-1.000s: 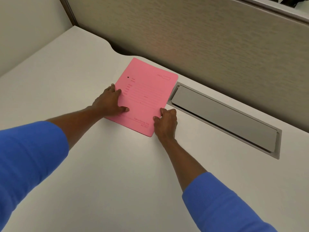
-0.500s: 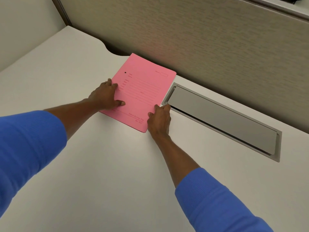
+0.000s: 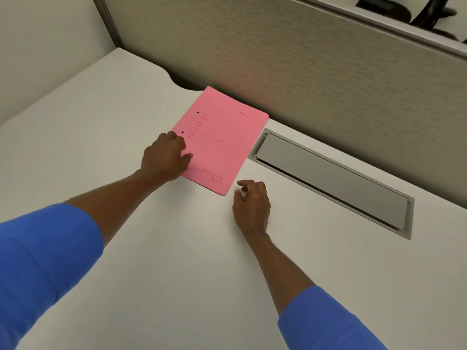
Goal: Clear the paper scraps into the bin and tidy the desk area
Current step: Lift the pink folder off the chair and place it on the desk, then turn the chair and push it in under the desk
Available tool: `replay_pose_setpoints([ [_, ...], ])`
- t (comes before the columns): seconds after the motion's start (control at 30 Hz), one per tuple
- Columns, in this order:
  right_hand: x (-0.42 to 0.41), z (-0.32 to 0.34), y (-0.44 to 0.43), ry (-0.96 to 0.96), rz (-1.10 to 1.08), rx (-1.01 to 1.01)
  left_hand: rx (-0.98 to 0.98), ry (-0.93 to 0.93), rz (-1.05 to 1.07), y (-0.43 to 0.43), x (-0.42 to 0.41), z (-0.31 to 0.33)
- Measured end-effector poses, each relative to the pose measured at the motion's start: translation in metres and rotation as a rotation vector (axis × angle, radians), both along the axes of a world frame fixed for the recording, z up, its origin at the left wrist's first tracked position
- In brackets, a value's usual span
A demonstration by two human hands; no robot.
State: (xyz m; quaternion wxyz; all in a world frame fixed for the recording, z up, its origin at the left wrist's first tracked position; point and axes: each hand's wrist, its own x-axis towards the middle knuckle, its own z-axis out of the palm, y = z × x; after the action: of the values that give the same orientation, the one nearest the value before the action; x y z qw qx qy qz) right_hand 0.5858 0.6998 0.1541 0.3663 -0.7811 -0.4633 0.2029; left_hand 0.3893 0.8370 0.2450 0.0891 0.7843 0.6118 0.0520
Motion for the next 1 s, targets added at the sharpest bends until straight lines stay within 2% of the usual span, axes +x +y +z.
replay_pose_setpoints([
  [0.1,-0.002,0.006,-0.032,-0.018,0.056,-0.055,-0.067,-0.075,0.026,-0.039,-0.011,0.006],
  [0.27,-0.016,0.02,-0.085,-0.056,0.216,-0.172,-0.235,-0.081,0.041,-0.109,-0.052,0.0],
  [0.47,-0.037,0.035,-0.16,-0.069,0.272,-0.268,-0.376,-0.108,0.042,-0.215,-0.112,-0.008],
  [0.67,-0.068,0.048,-0.255,-0.065,0.294,-0.318,-0.446,-0.173,0.109,-0.32,-0.161,-0.007],
  [1.0,-0.098,0.065,-0.44,-0.086,0.369,-0.451,-0.548,-0.165,0.051,-0.489,-0.214,0.001],
])
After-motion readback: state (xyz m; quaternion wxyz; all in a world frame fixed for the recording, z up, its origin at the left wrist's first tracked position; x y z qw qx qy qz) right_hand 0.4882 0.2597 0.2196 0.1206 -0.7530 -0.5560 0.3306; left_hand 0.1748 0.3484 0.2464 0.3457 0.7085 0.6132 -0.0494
